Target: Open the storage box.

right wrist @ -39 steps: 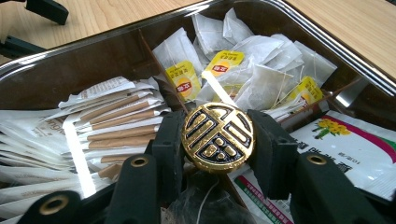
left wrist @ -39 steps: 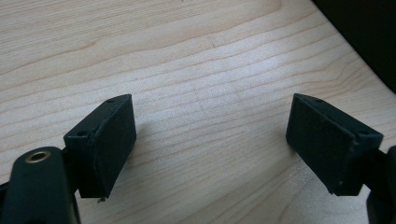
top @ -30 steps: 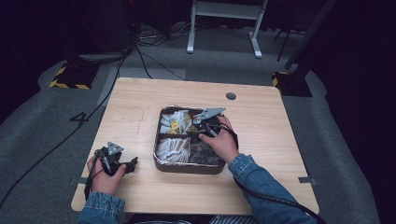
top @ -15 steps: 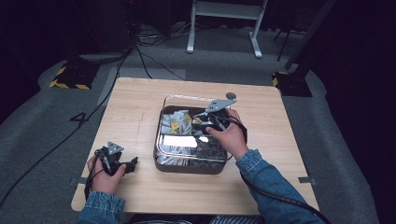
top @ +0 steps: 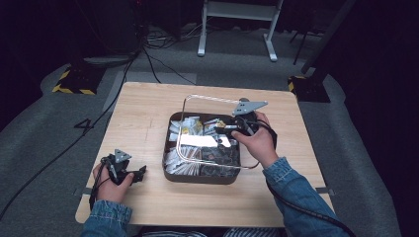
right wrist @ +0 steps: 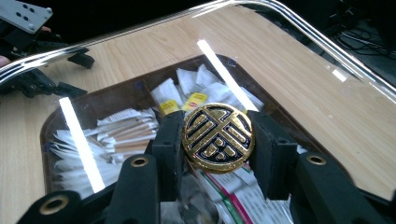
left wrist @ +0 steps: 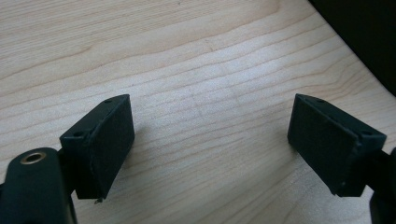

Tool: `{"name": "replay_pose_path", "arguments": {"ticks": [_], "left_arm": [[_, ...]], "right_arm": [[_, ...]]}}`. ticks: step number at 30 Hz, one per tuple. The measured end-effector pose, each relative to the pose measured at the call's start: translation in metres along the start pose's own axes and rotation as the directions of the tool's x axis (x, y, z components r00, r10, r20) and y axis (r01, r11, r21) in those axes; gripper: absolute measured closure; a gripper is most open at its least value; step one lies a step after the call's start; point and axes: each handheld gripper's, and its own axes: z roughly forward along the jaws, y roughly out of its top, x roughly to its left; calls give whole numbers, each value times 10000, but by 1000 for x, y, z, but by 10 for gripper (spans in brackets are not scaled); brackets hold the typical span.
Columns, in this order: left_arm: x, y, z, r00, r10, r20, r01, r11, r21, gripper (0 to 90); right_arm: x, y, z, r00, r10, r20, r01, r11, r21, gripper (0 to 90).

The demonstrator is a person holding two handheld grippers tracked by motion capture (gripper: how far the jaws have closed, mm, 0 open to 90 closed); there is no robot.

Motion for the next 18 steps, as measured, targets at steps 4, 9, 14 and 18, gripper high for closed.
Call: {"name": "replay_pose_path", "arguments": {"ticks": [4, 9, 14, 18], "left_arm": [[0, 0, 0, 10000, 4, 6, -4, 10000, 5, 151], [0, 0, 1, 10000, -26, -27, 26, 10000, -27, 151], [0, 1, 1, 10000, -21, -22, 21, 10000, -25, 150], [0, 1, 1, 10000, 3, -17, -3, 10000, -19, 150]], "right_arm": [[-9, -7, -16, 9996, 145, 241, -145, 9999, 4, 589], [-21, -16, -34, 9981, 325, 530, -324, 9995, -14, 589], [-32, -26, -52, 9950, 574, 820, -571, 9983, -62, 589], [-41, -35, -65, 9933, 650, 961, -650, 9979, -35, 589]]}}
